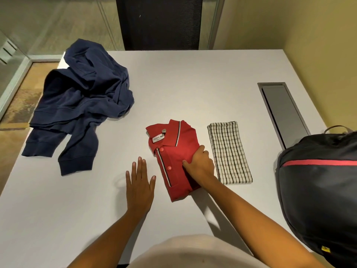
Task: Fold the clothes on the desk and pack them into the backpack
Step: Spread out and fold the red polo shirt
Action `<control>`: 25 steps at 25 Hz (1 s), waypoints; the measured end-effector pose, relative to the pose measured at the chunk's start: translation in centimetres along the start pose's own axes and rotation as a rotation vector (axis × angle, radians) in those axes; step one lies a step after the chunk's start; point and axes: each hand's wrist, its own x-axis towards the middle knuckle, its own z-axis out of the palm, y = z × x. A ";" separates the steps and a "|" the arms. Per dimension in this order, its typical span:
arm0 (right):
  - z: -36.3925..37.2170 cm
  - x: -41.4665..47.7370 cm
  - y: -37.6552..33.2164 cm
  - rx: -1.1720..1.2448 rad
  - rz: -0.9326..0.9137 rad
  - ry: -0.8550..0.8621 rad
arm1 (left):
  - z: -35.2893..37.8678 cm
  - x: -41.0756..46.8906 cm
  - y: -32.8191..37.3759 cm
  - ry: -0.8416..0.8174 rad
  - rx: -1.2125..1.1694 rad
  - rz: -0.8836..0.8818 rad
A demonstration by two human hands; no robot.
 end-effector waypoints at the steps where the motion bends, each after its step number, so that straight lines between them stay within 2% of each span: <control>1: -0.1 0.2 -0.3 0.016 0.011 -0.017 | 0.0 0.0 -0.1 -0.008 -0.004 0.002; 4: -0.3 0.4 -0.6 0.069 0.032 -0.018 | -0.1 0.1 -0.1 -0.023 -0.016 0.013; 8: -1.0 -0.4 -0.7 0.166 -0.040 0.059 | -0.2 0.0 -0.1 -0.012 -0.041 0.017; 13: -4.6 -2.0 -0.9 0.157 -0.263 0.276 | -0.4 -0.1 -0.1 0.003 -0.049 0.038; 17: -8.8 -2.0 0.8 0.179 -0.343 0.456 | -0.1 -0.3 -0.3 0.021 -0.030 0.049; 19: -10.4 -1.5 2.5 0.236 -0.303 0.466 | 0.0 -0.3 -0.4 0.032 -0.030 0.051; 21: -11.1 -0.5 5.3 0.313 -0.189 0.433 | 0.0 -0.4 -0.3 0.041 -0.029 0.058; 25: -10.7 2.1 11.9 0.414 0.109 0.200 | -0.1 -0.4 -0.2 0.044 -0.032 0.055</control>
